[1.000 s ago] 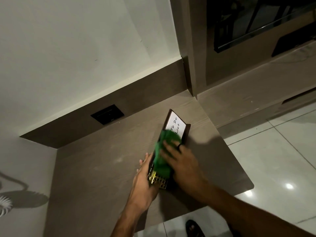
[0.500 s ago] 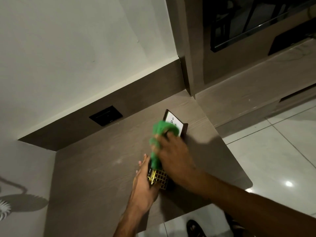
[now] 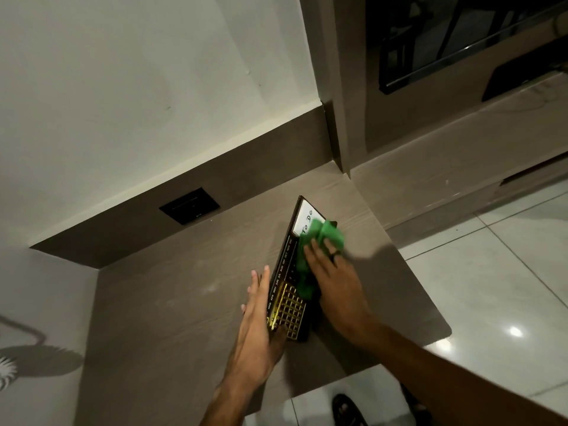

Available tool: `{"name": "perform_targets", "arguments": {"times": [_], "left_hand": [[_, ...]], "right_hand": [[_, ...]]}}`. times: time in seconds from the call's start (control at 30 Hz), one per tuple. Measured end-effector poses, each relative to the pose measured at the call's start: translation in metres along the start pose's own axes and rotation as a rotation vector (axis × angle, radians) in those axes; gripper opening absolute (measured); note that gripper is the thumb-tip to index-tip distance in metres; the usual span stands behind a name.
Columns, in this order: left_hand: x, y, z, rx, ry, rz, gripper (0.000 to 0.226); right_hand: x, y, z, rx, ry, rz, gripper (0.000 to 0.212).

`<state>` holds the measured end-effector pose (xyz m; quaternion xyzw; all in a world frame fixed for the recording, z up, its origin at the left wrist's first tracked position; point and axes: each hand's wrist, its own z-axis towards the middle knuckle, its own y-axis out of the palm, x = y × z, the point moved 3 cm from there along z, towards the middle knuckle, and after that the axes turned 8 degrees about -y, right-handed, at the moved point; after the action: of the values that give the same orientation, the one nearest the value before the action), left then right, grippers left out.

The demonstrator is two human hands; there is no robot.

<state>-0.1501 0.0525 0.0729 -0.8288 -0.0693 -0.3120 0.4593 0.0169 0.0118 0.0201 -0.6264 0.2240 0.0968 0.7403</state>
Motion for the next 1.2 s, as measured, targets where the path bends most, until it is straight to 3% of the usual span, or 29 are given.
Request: {"name": "perform_targets", "arguments": {"times": [0.1,0.2,0.27,0.33,0.47,0.67,0.73,0.87,0.93,1.1,1.2], "left_hand": [[0.0,-0.001,0.0,-0.006,0.04,0.042,0.113],[0.003,-0.002,-0.001,0.001,0.061,0.059,0.11],[0.007,-0.002,-0.003,-0.003,0.062,0.059,0.108],[0.01,-0.001,-0.006,-0.011,0.069,0.064,0.106],[0.013,-0.003,-0.005,-0.019,0.05,0.076,0.107],[0.009,-0.005,-0.003,-0.016,0.025,0.038,0.107],[0.009,-0.003,-0.002,-0.017,0.015,0.048,0.107],[0.005,-0.002,-0.003,-0.017,0.02,0.074,0.103],[0.002,-0.003,-0.003,-0.015,0.012,0.08,0.101],[0.004,-0.003,-0.002,-0.028,-0.019,0.025,0.11],[0.003,-0.002,-0.002,-0.026,-0.025,0.028,0.111]], "right_hand": [[-0.023,0.022,-0.039,-0.061,-0.202,0.041,0.093],[-0.013,0.019,-0.038,0.019,-0.393,-0.039,0.072],[0.013,0.007,-0.017,0.02,-0.304,-0.087,0.066],[0.041,-0.007,0.01,0.03,-0.111,-0.138,0.075],[0.055,-0.028,0.047,0.147,0.192,-0.08,0.075],[-0.004,0.004,-0.017,-0.061,-0.039,-0.035,0.077],[-0.006,-0.002,-0.009,0.009,-0.027,0.036,0.074],[-0.027,-0.047,0.035,0.329,-0.02,0.406,0.052],[-0.031,-0.049,0.04,0.37,-0.034,0.486,0.046],[-0.004,-0.013,0.007,0.095,0.19,0.49,0.046],[-0.008,-0.026,0.024,0.152,0.21,0.521,0.042]]}}
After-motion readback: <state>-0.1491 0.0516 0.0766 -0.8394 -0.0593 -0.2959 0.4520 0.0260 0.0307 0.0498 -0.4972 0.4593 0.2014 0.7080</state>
